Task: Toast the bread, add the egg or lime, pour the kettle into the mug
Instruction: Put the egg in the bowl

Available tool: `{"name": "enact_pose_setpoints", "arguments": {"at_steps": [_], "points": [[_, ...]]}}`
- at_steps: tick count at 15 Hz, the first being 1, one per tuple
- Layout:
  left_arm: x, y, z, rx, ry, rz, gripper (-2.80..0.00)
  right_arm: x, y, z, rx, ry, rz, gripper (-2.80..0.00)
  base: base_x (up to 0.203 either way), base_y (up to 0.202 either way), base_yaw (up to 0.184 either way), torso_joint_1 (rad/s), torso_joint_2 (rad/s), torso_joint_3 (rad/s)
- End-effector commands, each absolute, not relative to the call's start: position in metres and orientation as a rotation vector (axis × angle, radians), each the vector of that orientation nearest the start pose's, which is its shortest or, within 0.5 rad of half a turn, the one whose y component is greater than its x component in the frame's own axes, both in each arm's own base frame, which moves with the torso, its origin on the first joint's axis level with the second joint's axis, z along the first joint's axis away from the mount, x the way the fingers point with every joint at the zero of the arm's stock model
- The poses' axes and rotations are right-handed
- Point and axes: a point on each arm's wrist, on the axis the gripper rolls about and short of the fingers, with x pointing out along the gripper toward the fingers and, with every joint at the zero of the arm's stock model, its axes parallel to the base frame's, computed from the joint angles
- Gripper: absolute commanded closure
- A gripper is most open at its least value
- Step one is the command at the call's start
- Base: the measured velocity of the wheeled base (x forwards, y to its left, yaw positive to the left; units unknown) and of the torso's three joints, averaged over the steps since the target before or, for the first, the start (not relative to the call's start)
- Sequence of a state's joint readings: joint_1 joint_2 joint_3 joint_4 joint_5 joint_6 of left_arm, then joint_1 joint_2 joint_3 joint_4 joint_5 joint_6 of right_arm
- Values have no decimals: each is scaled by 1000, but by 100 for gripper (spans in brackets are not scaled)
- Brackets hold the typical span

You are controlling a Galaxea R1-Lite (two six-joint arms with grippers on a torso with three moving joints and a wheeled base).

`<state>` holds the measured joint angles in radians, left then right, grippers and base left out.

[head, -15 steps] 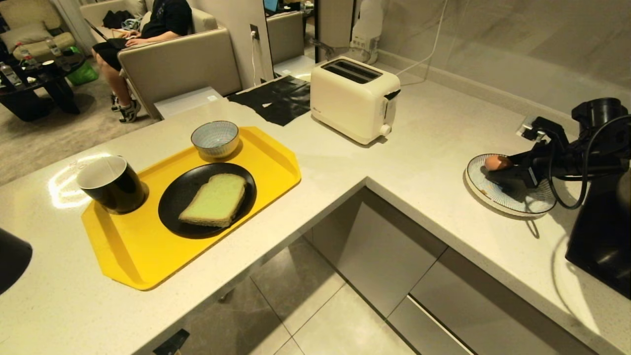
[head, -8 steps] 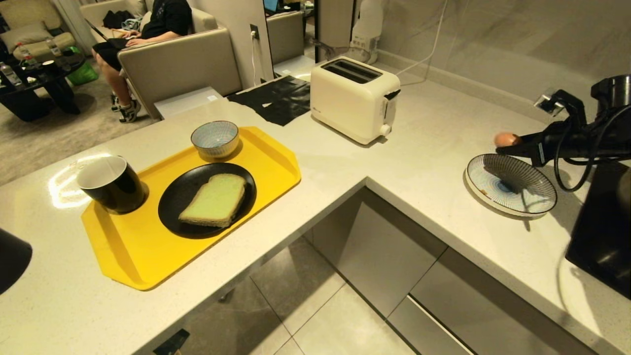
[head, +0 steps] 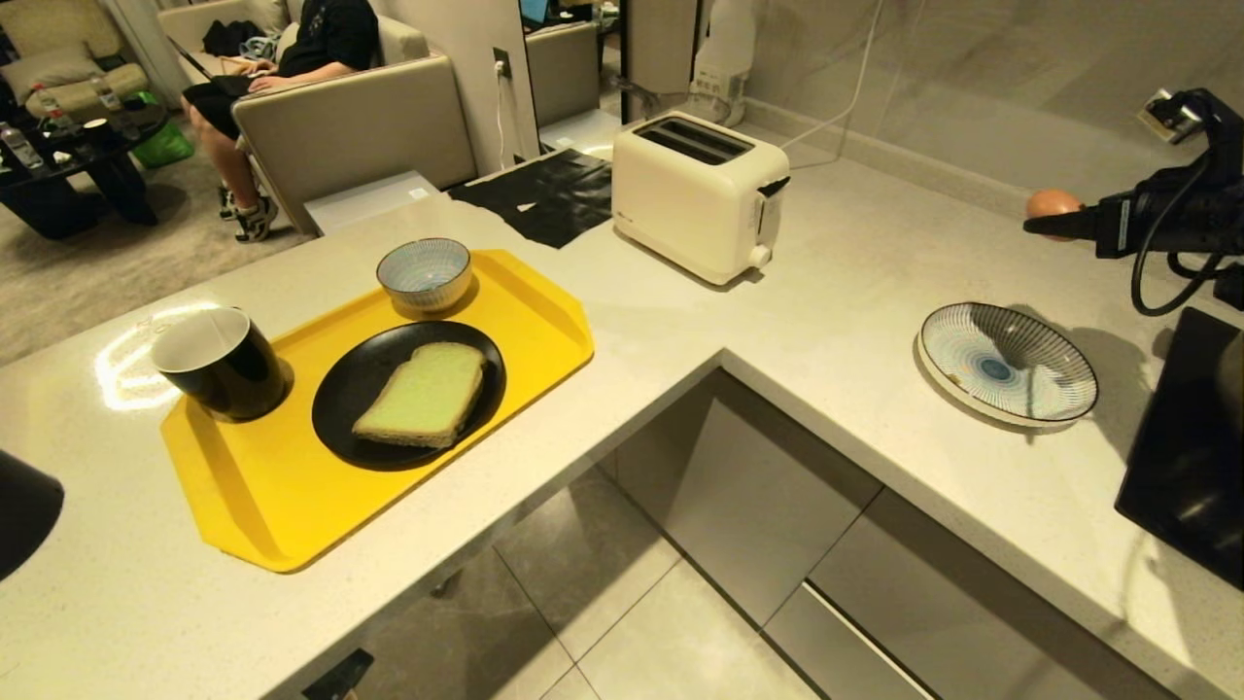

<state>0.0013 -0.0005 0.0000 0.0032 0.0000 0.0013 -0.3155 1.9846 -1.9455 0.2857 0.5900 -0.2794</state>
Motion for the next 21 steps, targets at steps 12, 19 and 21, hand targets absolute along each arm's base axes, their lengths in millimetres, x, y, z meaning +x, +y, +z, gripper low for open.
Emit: {"name": "enact_pose_setpoints", "arguments": {"at_steps": [12,19,21], "points": [[-23,0,75,2,3,3,0,319,-93,368,-58,162,141,0,0,0,0,0,0,0],[-23,0,75,2,5,3,0,315,-86,373,-71,148,160,0,0,0,0,0,0,0],[-23,0,75,2,2,2,0,319,-75,368,-63,165,198,0,0,0,0,0,0,0]]}}
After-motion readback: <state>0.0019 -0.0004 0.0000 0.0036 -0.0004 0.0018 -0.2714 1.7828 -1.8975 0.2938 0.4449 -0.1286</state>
